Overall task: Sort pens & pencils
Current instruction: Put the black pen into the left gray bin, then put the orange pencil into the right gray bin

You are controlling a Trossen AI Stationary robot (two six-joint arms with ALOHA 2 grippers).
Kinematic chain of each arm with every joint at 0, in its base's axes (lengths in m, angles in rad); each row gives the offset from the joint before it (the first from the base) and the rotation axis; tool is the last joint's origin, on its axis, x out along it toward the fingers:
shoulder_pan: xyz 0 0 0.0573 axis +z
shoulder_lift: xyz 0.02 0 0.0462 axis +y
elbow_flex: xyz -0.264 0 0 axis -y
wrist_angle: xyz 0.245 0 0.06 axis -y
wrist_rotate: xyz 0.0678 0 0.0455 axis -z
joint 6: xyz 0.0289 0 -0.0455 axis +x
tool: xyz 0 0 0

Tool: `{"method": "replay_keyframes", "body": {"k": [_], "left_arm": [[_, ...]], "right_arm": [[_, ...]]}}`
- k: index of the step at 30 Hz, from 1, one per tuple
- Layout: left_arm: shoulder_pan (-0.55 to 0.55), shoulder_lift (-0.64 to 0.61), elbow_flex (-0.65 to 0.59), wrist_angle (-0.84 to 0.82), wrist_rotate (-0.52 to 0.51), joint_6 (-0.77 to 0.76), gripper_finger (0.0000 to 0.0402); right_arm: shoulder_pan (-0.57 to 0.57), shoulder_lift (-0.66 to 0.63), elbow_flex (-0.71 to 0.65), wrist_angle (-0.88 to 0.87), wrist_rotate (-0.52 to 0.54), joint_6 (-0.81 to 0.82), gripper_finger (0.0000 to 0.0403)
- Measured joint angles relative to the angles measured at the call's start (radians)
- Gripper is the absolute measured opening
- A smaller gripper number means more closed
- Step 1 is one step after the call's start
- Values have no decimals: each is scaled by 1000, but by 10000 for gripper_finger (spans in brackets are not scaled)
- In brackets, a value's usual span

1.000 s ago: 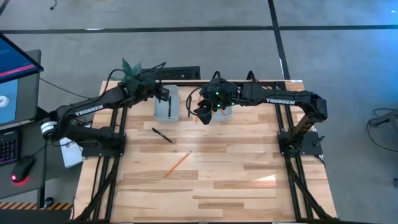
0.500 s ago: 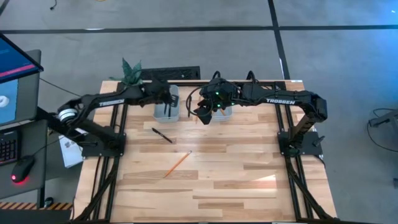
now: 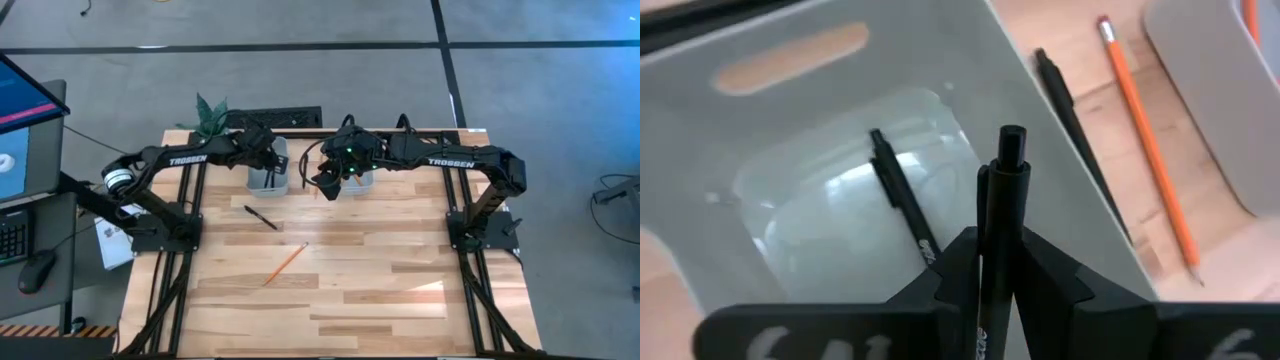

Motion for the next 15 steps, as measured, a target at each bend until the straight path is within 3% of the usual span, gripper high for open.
{"method": "replay_keyframes", "body": {"k": [9,15], "left_arm": [[0,0,0,0,-1,-3,105],[0,0,0,0,-33,-8,121]], "right_arm": [[0,0,0,0,0,-1,228],[0,0,0,0,0,-1,228]]}}
